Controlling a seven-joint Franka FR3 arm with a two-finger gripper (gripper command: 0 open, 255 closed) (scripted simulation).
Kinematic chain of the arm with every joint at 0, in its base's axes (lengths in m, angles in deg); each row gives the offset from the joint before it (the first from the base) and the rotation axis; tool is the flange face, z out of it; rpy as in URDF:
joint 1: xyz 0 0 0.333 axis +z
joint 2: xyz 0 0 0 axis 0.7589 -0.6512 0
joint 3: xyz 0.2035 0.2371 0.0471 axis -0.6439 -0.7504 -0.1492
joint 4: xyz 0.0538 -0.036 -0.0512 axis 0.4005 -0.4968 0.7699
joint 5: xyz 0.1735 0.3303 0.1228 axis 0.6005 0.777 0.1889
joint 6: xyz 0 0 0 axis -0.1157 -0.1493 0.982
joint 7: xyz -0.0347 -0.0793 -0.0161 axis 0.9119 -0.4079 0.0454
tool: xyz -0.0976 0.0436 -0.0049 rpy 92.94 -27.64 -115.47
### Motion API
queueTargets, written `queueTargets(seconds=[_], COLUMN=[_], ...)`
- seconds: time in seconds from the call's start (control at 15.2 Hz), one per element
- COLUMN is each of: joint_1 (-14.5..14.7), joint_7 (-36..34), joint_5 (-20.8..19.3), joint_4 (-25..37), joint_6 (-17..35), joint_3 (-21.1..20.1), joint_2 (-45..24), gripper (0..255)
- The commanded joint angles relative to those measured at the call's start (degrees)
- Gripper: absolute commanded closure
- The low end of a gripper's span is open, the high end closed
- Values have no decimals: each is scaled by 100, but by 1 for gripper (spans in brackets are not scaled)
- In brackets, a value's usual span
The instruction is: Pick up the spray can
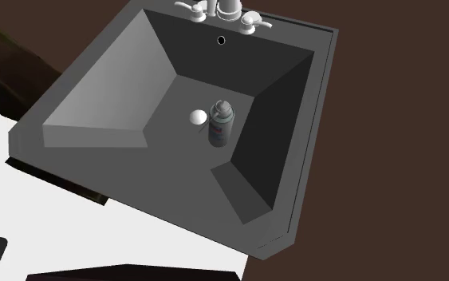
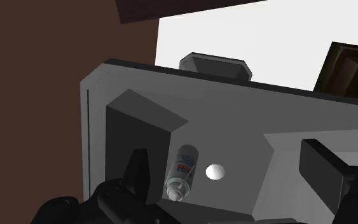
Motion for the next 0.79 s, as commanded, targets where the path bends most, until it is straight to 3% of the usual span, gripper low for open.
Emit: queueTargets(seconds=[0.0, 0.73], joint_1=[0, 8], joint_7=[0, 503], joint_5=[0, -221], joint_4=[0, -334], joint_6=[0, 1997], joint_3=[0, 545], joint_2=[0, -1634], gripper=[0, 0])
